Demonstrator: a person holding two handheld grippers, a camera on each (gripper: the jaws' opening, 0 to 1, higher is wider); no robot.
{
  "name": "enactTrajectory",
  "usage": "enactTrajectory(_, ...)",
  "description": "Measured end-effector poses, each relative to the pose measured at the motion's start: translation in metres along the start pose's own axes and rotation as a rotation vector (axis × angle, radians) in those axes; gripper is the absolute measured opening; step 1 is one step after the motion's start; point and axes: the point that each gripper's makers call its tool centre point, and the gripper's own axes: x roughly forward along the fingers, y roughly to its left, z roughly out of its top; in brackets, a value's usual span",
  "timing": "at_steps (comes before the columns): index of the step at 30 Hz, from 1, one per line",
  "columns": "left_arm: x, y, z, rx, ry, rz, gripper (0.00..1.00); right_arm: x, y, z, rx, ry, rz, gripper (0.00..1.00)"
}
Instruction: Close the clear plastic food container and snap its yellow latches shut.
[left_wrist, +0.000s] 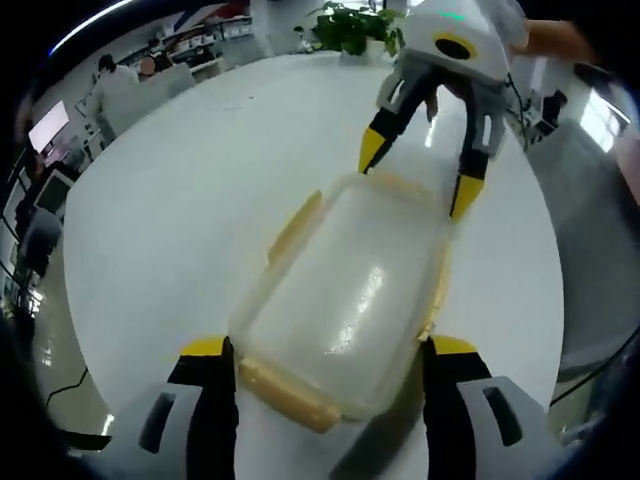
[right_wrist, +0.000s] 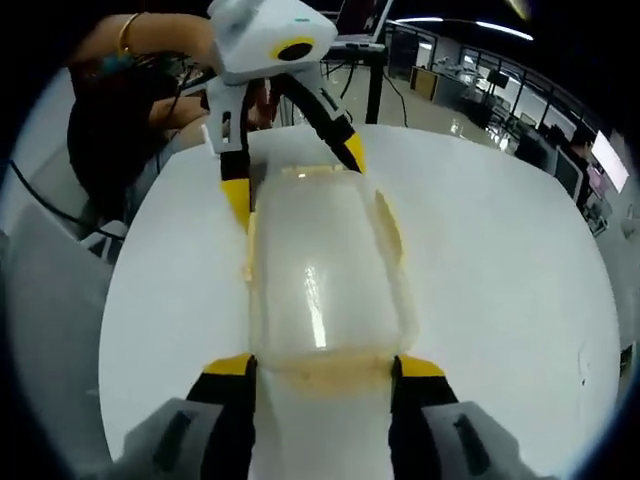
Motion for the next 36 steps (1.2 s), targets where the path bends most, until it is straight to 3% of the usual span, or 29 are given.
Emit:
enactTrajectory(2,0.001,0.000,-0.001,0.003,0.009,-0.002,0.73,-0.003,0.000,-0.004,-0.005,0.019,0.005,0.39)
enactTrajectory(3,0.000,-0.002,-0.001,0.012,0.012,-0.008,0.72,-0.007,-0.006,-0.010,0.039,0.044,-0.020,0.37)
enactTrajectory(4,0.000,-0.003,-0.001,0.008,0.014,-0.005,0.72,-0.006,-0.002,-0.007,0.045,0.022,0.007,0.37)
enactTrajectory(11,-0.002,-0.015,-0.004,0.012,0.040,-0.008,0.71,-0.006,0.010,-0.010,-0.010,0.071,0.000,0.37)
enactTrajectory(21,-0.008,-0.028,-0.010,-0.010,0.011,0.002,0.68,-0.007,0.017,-0.013,-0.057,0.080,0.025,0.38)
enactTrajectory(31,-0.011,-0.038,-0.016,0.066,0.056,-0.042,0.63,-0.010,0.023,-0.018,-0.071,0.103,0.048,0.38)
enactTrajectory(36,-0.013,-0.044,-0.019,0.101,0.050,-0.062,0.61,-0.011,0.027,-0.022,-0.090,0.108,0.049,0.38)
